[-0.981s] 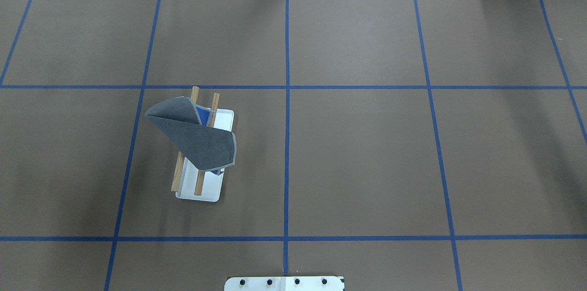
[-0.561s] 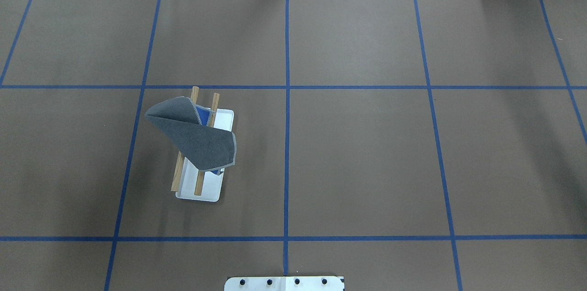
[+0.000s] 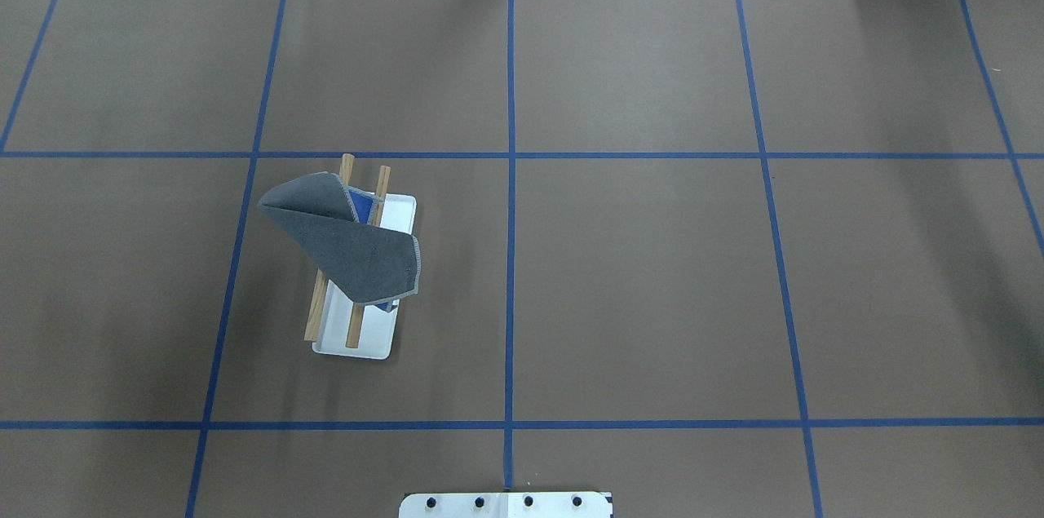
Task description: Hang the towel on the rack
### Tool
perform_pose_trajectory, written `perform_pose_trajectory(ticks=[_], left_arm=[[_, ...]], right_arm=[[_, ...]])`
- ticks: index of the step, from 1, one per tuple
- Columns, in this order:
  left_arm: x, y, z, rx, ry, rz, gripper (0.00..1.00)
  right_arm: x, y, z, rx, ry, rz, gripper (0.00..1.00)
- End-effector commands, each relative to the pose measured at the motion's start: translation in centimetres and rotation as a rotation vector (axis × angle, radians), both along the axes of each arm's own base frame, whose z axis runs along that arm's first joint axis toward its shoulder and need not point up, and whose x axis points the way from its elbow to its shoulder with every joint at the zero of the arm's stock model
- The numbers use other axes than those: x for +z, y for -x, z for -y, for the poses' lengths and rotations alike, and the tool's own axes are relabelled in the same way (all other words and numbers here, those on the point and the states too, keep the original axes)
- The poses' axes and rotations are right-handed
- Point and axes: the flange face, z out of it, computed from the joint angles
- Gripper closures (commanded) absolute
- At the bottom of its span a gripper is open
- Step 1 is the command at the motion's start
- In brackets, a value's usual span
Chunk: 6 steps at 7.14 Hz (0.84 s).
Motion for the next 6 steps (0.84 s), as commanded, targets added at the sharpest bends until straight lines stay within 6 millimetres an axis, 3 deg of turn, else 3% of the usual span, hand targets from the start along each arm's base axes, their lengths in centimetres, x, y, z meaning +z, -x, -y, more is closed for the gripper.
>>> perform_pose_trajectory(ticks=[1,6], left_arm=[[-0.5,0.1,0.4,-0.005,-0.008,0.001,0.02],[-1.5,-0.3,1.5,-0.002,-0.028,-0.010,0.02]], right_arm=[[-0.1,0.0,0.2,-0.001,-0.003,-0.004,0.00],[-0.5,0.2,0.7,-0.003,-0.011,-0.003,0.00]])
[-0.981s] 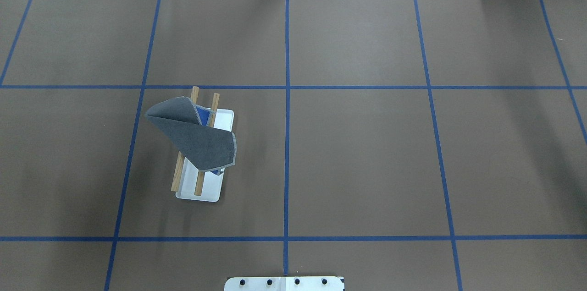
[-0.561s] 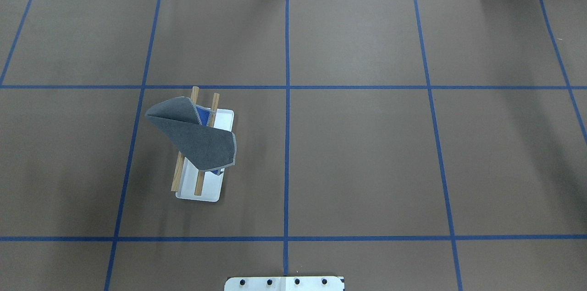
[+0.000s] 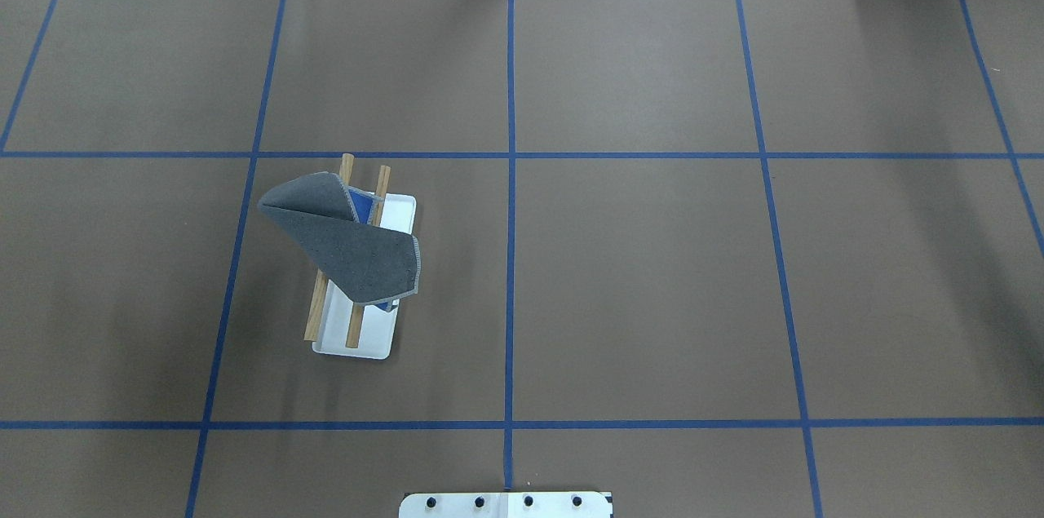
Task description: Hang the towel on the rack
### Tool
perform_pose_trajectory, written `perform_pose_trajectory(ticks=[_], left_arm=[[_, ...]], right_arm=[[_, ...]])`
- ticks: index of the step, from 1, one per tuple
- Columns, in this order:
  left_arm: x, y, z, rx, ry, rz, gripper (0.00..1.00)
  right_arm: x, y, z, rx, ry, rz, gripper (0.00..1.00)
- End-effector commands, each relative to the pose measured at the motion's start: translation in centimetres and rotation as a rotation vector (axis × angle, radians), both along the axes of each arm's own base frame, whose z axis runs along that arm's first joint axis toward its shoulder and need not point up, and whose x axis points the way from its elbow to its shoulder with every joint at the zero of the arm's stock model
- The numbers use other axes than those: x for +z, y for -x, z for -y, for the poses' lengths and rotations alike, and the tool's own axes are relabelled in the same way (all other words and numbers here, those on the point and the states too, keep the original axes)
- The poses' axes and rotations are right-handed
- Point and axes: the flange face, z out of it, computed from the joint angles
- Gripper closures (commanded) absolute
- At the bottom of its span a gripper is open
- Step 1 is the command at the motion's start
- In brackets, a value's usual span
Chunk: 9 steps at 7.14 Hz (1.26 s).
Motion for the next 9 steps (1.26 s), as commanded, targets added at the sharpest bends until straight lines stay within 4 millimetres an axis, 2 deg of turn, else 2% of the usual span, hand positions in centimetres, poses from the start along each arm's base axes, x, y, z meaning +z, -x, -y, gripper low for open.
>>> perform_pose_trajectory(ticks=[1,3,8,9], left_arm=[[-0.4,-0.1,0.1,0.004,-0.010,-0.010,0.02],[-2.9,-0.1,0.0,0.003,-0.058,-0.017,0.02],[-2.7,0.4,-2.2,0.008,-0.058,-0.018,0.02],[-1.6,0.4,-2.5,0.007,-0.035,-0.015,0.02]], right_arm=[[-0.5,0.1,0.4,0.010,0.001,0.006,0.00],[-0.4,0.1,0.4,0.004,-0.037,0.016,0.00],[0.0,0.3,0.0,0.008,-0.031,0.050,0.00],[-0.4,0.5,-0.4,0.010,-0.031,0.087,0.00]])
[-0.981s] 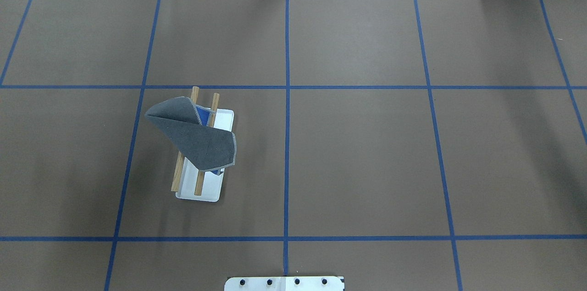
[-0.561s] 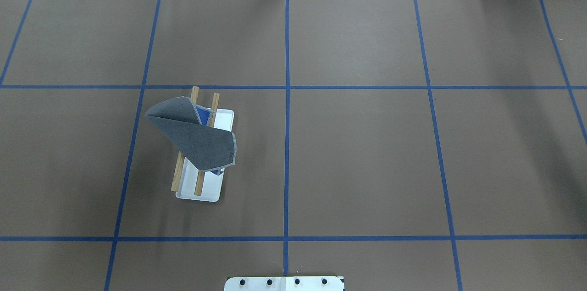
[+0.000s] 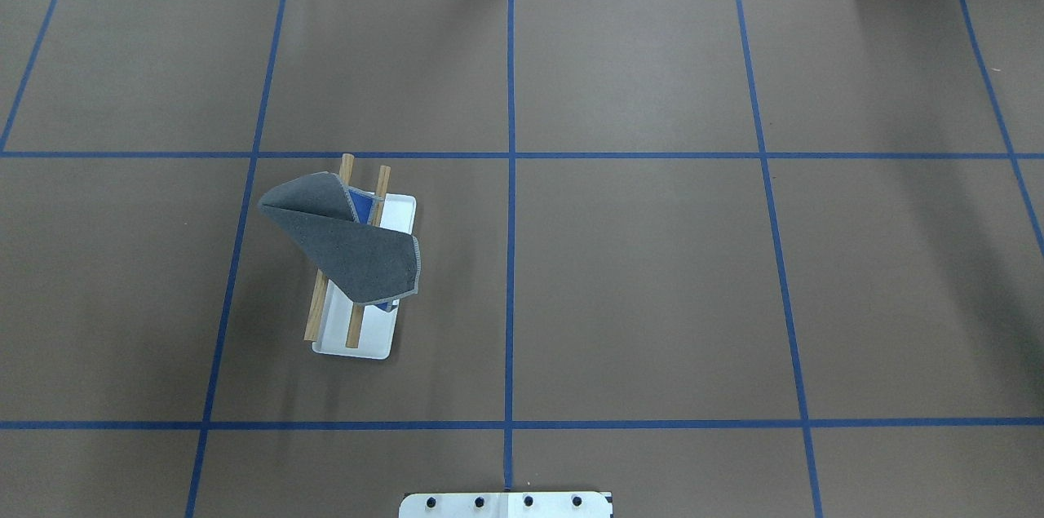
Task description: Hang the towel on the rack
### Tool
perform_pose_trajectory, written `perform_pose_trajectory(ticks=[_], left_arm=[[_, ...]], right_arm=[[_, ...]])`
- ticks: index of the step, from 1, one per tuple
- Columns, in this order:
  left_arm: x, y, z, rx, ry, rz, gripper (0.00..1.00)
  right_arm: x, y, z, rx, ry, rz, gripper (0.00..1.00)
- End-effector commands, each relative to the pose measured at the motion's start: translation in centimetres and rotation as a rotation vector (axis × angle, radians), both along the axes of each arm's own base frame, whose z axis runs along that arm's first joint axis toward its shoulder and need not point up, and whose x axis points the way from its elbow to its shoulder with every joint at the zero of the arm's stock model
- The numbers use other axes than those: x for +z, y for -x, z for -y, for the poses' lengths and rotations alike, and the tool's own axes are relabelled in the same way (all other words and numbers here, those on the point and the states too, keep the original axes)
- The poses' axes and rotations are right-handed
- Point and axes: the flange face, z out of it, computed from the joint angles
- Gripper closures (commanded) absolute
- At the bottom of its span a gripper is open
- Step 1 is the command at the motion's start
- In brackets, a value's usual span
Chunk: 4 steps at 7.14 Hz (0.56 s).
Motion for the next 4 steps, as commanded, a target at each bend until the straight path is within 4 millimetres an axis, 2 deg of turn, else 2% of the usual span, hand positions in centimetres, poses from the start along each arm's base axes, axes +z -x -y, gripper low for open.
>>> perform_pose_trajectory(ticks=[1,3,4], left_arm=[[0.8,0.0,-0.5,0.001,0.014,0.003,0.02],[0.1,-0.1,-0.6,0.006,0.008,-0.026,0.02],[0.7,-0.3,-0.6,0.013,0.023,-0.038,0.02]], right_arm=[[-0.1,0.2,-0.4,-0.002,-0.001,0.033,0.00],[-0.3,-0.1,-0.3,0.006,-0.002,0.031,0.00],[-0.3,-1.0,-0.4,0.028,0.002,0.040,0.00]])
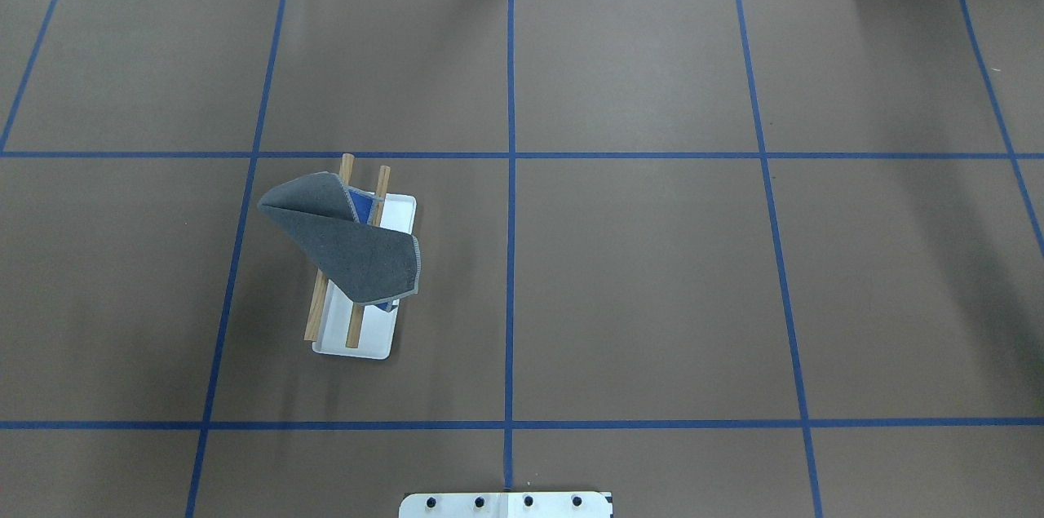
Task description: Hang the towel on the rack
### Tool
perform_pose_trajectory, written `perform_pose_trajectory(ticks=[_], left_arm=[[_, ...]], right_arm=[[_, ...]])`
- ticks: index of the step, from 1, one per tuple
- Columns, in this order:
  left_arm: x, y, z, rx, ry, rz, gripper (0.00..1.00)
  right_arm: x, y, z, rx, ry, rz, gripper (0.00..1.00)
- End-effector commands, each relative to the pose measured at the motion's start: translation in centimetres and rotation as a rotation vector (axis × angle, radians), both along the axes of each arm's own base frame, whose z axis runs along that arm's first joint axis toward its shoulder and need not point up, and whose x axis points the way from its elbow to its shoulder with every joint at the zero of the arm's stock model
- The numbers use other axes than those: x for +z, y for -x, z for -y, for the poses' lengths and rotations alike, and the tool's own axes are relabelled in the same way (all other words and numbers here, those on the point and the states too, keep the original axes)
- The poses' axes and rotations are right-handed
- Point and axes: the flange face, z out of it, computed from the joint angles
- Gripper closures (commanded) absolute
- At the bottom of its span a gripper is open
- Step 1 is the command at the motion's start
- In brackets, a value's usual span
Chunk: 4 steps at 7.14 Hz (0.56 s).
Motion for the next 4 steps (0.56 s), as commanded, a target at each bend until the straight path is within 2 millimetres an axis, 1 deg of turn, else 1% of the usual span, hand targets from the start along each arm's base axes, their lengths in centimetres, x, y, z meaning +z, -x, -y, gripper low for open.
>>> perform_pose_trajectory(ticks=[1,2,4], left_arm=[[0.6,-0.1,-0.2,0.007,0.019,-0.019,0.02],[0.6,-0.1,-0.1,0.003,0.019,-0.015,0.02],[-0.3,-0.3,0.2,0.003,0.007,-0.021,0.02]], right_arm=[[-0.2,-1.7,-0.3,0.036,-0.001,0.017,0.00],[-0.7,-1.7,-0.2,0.034,-0.012,0.018,0.00],[-2.9,-1.7,-0.5,0.032,-0.060,0.022,0.00]])
